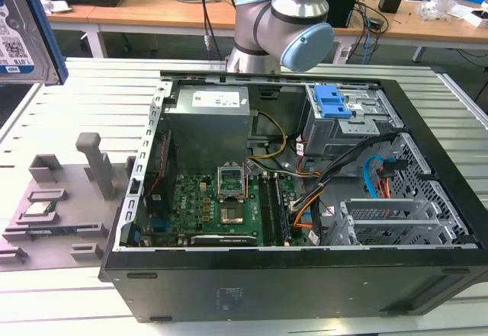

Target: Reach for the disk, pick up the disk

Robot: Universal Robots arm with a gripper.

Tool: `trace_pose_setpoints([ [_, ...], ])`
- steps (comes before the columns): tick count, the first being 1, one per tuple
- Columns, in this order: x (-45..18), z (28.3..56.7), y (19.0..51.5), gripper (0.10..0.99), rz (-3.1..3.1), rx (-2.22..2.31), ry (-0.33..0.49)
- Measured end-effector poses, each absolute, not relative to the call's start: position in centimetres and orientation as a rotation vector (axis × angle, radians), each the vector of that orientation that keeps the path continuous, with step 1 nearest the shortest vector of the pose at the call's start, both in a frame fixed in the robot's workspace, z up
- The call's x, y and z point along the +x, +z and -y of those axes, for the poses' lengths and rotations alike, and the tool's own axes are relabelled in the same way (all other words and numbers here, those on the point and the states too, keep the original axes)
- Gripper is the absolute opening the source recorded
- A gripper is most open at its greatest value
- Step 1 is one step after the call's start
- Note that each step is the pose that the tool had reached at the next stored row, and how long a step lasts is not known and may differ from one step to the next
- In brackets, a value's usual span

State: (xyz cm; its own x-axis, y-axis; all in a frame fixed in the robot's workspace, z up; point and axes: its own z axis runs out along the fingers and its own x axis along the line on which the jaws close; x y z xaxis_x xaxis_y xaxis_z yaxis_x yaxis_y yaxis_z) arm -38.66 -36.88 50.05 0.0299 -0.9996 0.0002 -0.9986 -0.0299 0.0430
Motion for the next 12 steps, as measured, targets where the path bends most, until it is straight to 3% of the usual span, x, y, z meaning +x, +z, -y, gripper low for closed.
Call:
trace_pose_setpoints([
  [12, -38.66, 36.88, 51.23, 0.365, 2.166, 2.232, -0.046],
])
